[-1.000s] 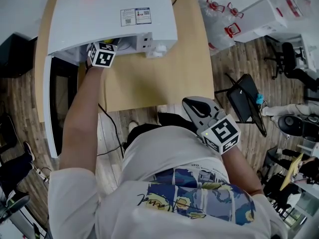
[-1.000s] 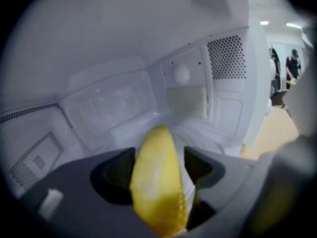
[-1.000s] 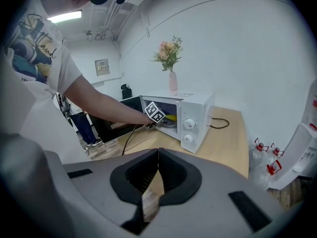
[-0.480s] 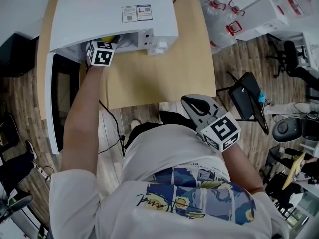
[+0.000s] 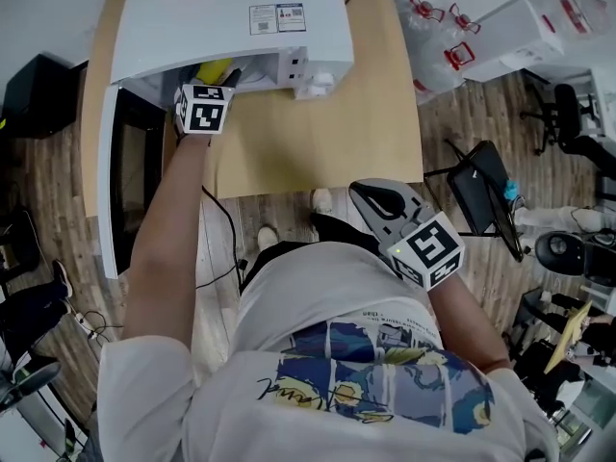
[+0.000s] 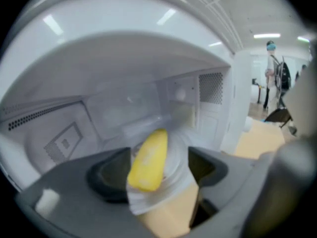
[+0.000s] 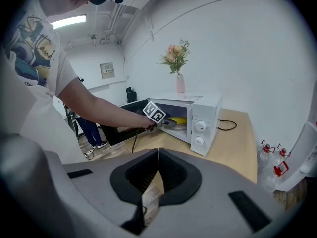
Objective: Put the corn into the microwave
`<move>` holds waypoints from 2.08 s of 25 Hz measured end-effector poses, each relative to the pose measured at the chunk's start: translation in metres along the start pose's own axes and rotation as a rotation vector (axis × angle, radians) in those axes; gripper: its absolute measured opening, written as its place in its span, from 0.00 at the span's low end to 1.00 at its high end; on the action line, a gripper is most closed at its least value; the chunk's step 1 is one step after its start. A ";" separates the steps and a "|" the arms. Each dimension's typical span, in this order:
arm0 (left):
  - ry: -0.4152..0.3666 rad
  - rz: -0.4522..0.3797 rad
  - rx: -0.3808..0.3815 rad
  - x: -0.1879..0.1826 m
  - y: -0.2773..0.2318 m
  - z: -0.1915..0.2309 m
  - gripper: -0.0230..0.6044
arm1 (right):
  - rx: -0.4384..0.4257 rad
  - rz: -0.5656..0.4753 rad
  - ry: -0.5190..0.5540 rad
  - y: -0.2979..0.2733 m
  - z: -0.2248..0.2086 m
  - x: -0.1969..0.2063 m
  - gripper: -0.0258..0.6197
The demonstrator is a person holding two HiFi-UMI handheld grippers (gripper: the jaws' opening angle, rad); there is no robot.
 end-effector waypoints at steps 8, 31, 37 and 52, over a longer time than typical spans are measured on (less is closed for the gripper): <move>0.087 -0.042 0.004 0.012 0.041 -0.006 0.59 | -0.021 -0.013 0.012 -0.002 0.017 -0.002 0.06; 0.261 -0.089 0.352 0.090 0.213 -0.087 0.05 | -0.026 -0.091 -0.004 -0.005 0.071 0.006 0.06; 0.264 -0.101 0.495 0.114 0.271 -0.105 0.05 | -0.019 -0.116 -0.034 -0.011 0.089 0.007 0.05; 0.194 -0.119 0.577 0.149 0.335 -0.118 0.05 | 0.021 -0.120 -0.032 -0.008 0.135 0.016 0.05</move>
Point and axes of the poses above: the fingertips, and each gripper's own axes: y backward along the fingers, z to its left, x out of its underside, the point moved 6 cm from there along y, backward along the fingers, and after that the axes turned 12 degrees about z, right-handed, at the moved point
